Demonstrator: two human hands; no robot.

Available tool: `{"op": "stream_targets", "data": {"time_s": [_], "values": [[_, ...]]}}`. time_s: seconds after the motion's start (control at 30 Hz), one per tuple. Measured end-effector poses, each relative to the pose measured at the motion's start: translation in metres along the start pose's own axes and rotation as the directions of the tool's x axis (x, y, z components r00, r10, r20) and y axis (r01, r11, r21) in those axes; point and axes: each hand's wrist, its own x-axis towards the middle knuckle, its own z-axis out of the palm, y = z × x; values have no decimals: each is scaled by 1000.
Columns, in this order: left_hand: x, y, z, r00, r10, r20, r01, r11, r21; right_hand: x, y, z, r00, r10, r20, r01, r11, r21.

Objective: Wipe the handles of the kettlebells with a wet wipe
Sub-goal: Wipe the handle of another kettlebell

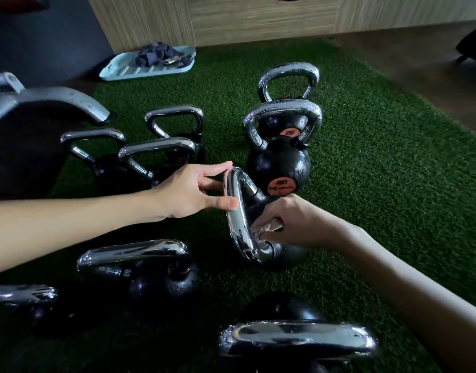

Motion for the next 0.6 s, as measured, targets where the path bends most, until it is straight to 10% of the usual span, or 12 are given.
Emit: {"op": "stream_targets", "data": {"time_s": [0.37, 0.6], "values": [[-5, -6, -3, 1000, 1, 14, 0, 999, -32, 17, -7, -12, 971, 36, 238, -29, 999, -37], [-13, -5, -2, 999, 26, -19, -25, 999, 37, 15, -9, 8, 993, 44, 110, -84, 916, 392]]}}
